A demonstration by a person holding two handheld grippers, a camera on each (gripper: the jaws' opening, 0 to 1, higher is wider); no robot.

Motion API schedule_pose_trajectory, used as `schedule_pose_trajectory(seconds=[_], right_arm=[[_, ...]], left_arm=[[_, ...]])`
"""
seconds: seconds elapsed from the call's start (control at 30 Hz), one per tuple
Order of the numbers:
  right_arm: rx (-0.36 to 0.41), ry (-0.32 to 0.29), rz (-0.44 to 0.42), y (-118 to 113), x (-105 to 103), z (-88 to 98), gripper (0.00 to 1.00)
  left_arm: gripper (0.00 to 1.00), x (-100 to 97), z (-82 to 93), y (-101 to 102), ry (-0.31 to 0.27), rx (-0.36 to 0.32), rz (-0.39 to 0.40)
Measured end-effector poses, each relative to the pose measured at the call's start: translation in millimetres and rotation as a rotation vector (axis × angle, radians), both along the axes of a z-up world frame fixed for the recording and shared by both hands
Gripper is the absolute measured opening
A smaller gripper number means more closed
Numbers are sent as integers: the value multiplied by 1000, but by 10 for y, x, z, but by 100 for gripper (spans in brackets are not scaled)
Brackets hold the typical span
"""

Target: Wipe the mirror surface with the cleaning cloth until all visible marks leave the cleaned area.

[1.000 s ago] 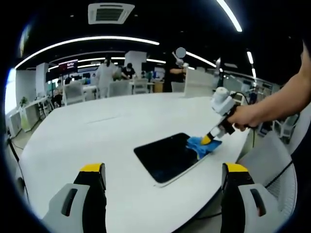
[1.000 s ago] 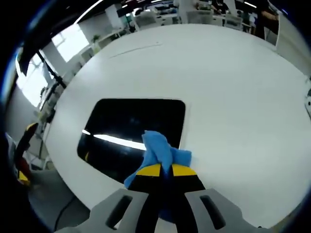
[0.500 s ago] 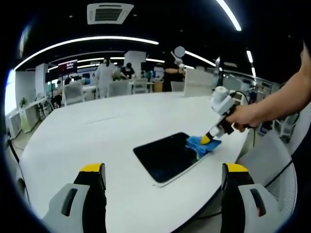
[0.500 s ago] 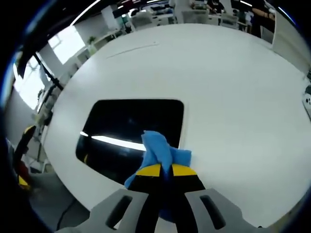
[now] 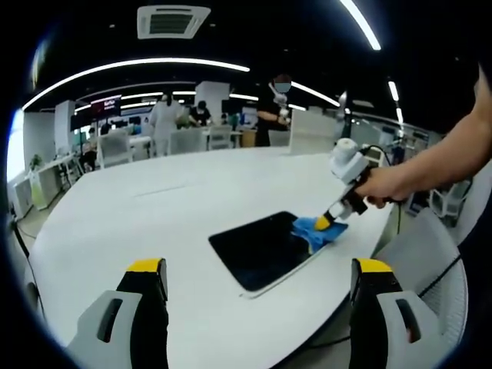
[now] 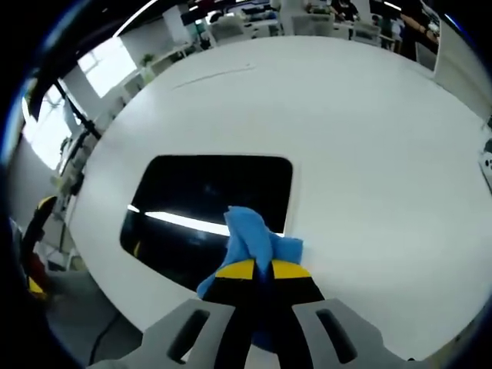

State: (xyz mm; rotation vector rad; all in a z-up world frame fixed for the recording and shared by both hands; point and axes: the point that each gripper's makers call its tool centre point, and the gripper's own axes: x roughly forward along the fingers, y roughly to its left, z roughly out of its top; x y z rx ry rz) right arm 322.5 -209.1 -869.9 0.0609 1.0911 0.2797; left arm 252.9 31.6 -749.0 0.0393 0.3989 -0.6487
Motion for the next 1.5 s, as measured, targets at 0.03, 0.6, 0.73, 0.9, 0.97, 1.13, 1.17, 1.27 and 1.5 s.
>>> schedule_pose_trajectory(seconds=[0.03,0.6,0.73,0.9,0.97,1.13,1.17,1.27,1.5], right_arm=[[-2,-2,1,-2,2,0,1],[-1,-15,-14,3,-18,18,1],[5,-8,-20,-4,-6,4,0],[13,3,-27,-6,5,-6,0],[15,0,-24,-7,7,-10,0],[12,-11,-18,-9,17,-22,0],[6,-11,-15,-7,24,-28,0],[-2,-6,-12,-7,30,-32,0],[15,17,-23,9,19,-22,0]], left_arm=[[99,-1,-4,0,1,1,-1],[99,-12,19,-14,3,-11,-3],[99,-9,9,-10,6,-9,-3],[99,-9,1,-13,9,-5,-4],[99,-15,-3,-16,9,-3,-8],[99,6,19,9,-1,-13,5],[99,9,22,13,-4,-11,7],[99,5,17,10,-6,-4,4],[99,21,-1,32,-1,1,14]])
